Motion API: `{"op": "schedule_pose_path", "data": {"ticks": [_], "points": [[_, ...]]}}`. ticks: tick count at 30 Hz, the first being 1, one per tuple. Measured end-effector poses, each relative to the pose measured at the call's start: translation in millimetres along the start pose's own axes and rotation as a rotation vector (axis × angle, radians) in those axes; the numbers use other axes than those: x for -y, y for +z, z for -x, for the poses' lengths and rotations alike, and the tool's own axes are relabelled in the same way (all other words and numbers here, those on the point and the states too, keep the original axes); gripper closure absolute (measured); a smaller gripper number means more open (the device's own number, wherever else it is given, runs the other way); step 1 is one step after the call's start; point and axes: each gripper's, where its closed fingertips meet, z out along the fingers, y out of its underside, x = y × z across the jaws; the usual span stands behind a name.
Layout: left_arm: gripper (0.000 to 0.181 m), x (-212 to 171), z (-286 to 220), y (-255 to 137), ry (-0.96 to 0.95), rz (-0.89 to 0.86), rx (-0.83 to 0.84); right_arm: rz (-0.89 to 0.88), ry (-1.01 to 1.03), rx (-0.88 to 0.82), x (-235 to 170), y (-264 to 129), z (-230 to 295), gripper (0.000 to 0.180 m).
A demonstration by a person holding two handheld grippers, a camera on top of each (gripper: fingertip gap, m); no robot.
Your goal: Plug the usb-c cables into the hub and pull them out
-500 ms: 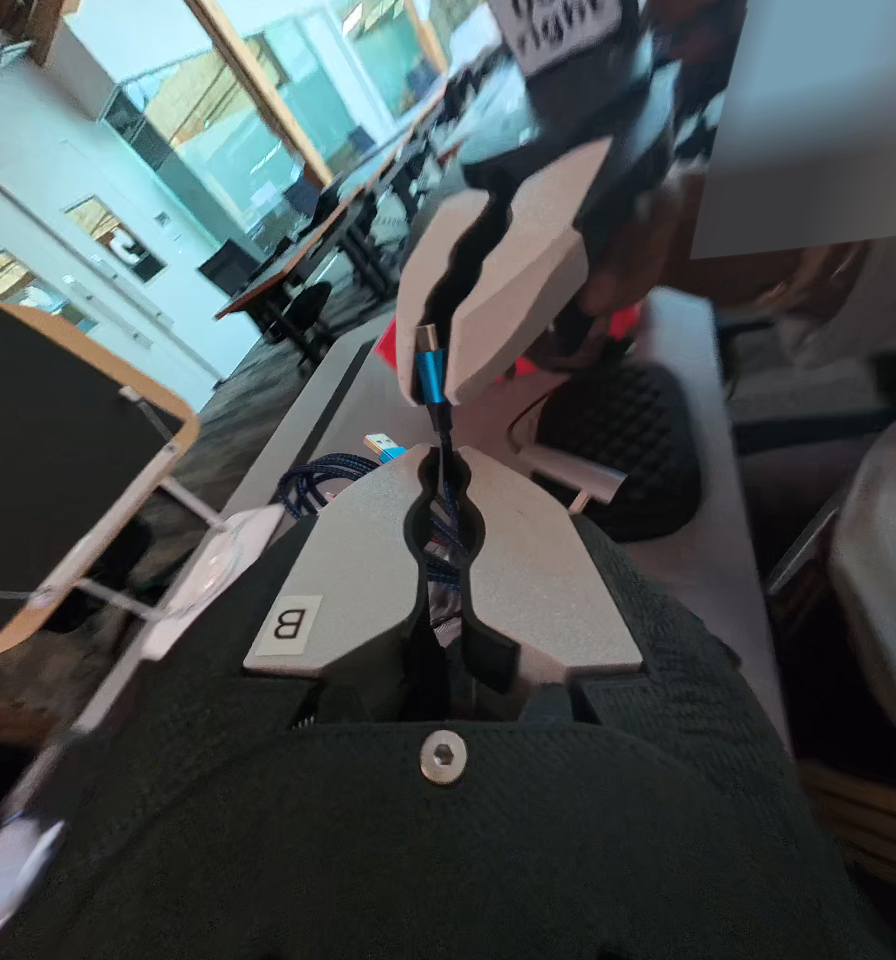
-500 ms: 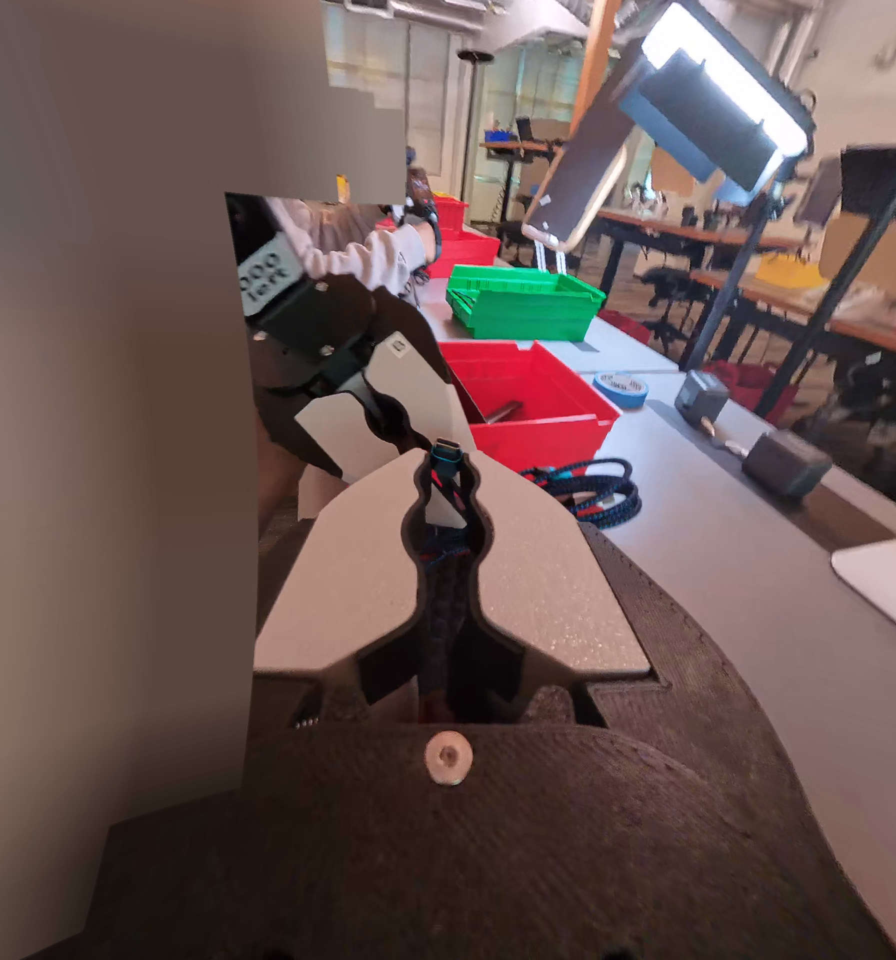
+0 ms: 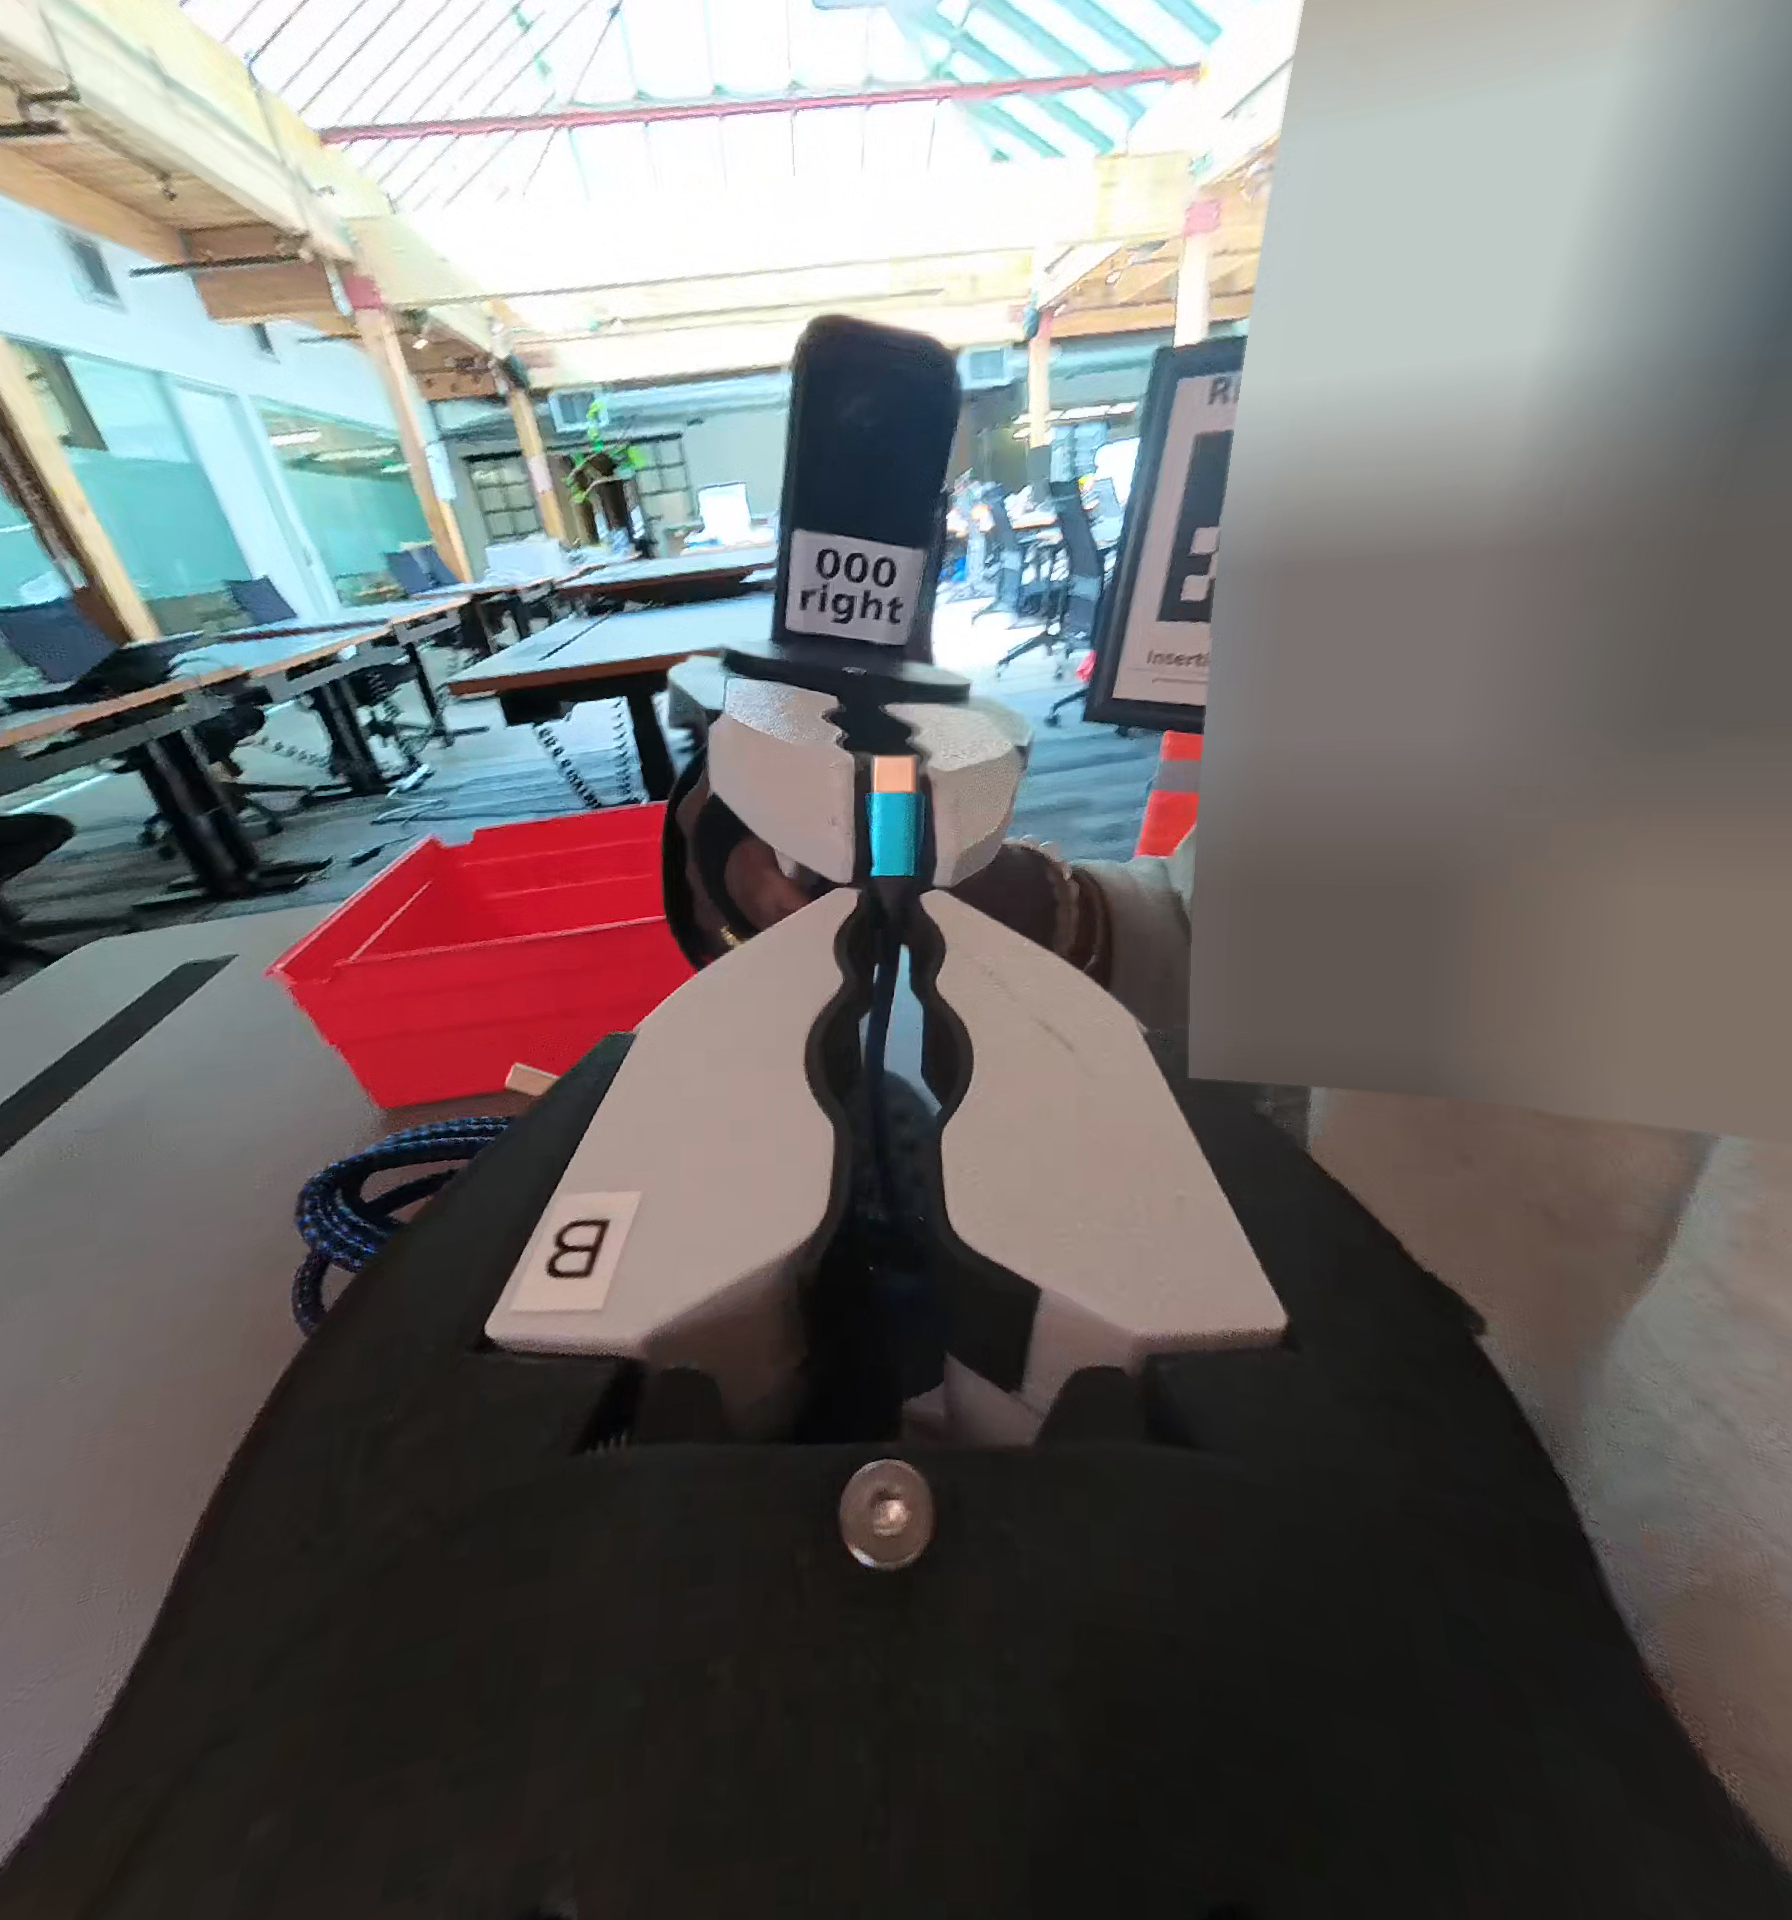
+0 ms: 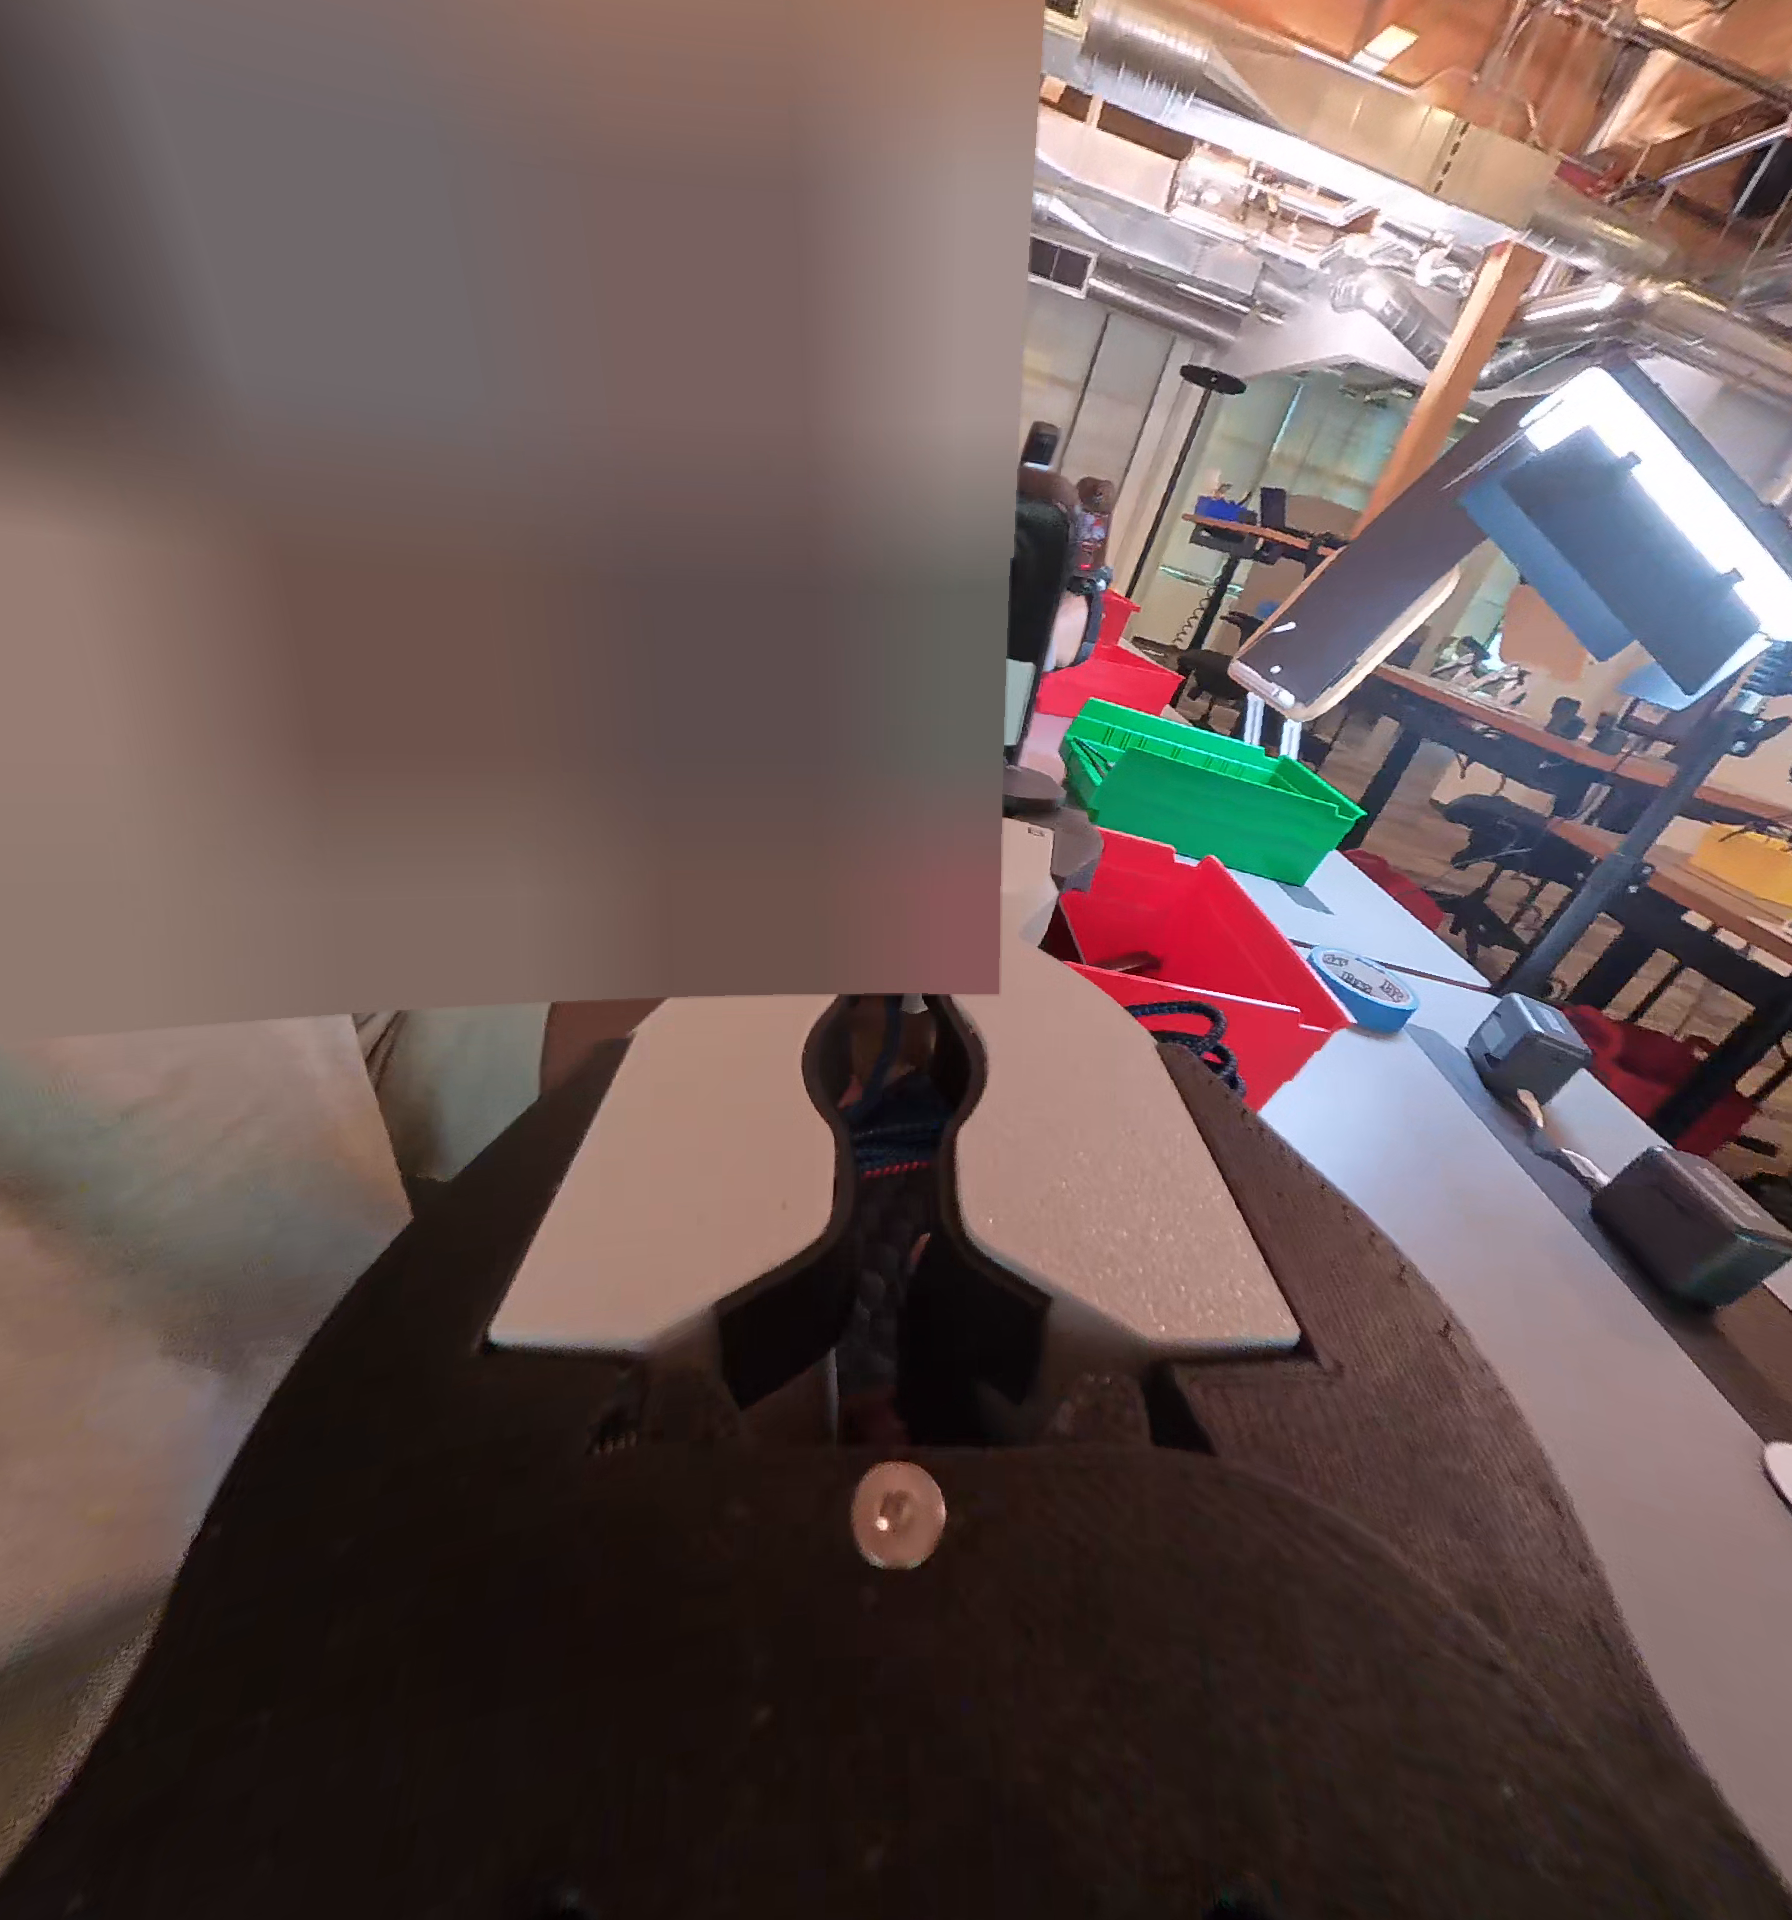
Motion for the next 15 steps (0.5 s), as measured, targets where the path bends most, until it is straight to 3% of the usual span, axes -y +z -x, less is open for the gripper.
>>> {"op": "schedule_pose_path", "data": {"ticks": [1,6,11,15], "points": [[0.174,-2,2,1,0.004,0.027,0.024,0.006,-0.001,-0.011,-2,-2,-2,0.169],[0.174,-30,23,2,0.092,0.273,0.216,0.063,0.038,-0.067,-11,-15,-12,0.160],[0.174,-36,23,8,0.097,0.307,0.210,0.258,-0.025,-0.113,-35,-20,-16,0.162],[0.174,-38,22,8,0.100,0.312,0.199,0.241,-0.001,-0.091,-37,-21,-12,0.169]]}}
